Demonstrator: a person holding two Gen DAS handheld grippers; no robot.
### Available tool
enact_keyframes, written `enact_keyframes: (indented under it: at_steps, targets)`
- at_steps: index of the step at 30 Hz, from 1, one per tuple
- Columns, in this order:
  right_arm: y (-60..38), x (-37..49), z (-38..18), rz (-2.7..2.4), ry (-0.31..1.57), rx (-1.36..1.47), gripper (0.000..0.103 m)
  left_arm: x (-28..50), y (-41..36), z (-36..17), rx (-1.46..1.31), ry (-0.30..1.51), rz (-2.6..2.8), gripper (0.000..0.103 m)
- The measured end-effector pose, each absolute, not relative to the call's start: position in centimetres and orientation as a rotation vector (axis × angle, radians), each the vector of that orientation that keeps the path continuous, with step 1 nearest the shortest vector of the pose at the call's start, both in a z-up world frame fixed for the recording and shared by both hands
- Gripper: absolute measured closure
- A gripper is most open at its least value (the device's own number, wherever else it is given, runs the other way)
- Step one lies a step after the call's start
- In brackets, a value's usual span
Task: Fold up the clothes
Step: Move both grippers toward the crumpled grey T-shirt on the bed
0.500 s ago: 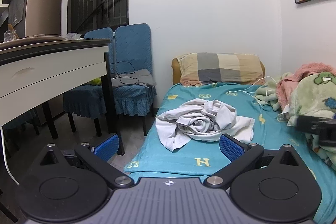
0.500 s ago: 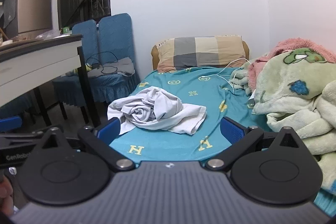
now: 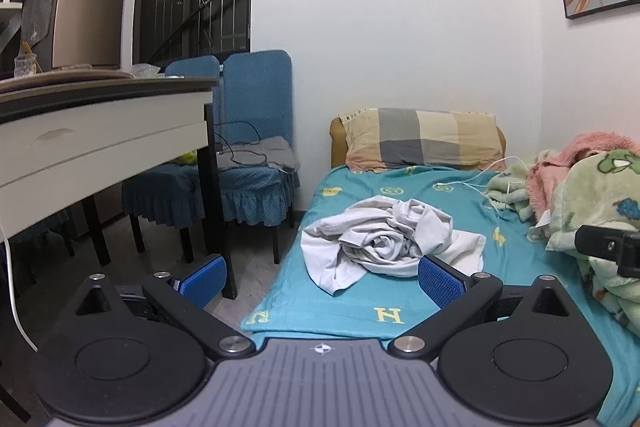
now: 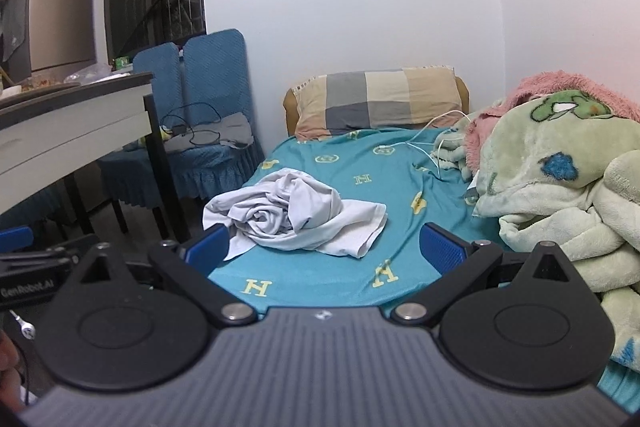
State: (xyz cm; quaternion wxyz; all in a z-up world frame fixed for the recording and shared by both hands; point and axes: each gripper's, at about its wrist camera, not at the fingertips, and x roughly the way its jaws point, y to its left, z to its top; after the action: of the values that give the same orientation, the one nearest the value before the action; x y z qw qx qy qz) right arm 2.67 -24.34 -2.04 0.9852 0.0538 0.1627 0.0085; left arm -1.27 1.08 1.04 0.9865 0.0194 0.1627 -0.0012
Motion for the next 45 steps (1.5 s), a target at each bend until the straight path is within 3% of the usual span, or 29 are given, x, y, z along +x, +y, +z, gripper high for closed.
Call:
enact_keyframes:
  at_steps: [22,33,41,45]
  targets:
    - [-24.6,2.2,-3.6,0.082,0.307,0.113,0.0,0.5,0.8,-1.0,0.013,0.353,-0.059,0.0]
    - [-26.2,1.8,-3.1,0.105,0.229,0.254,0.0,2.0,0.6,-2.4,0.018,0.411,-0.045,0.0]
    - [-27.1,5.1,1.2,0.107,0.208,0.312,0.0,10.9,-1.5,-5.1,0.093,0.568,-0.016,0.006]
    - [-28.5,7.4,0.0,0.061,0.251,0.305,0.0,17.5,-3.6,-7.5,0.179,0.603,-0.041,0.01]
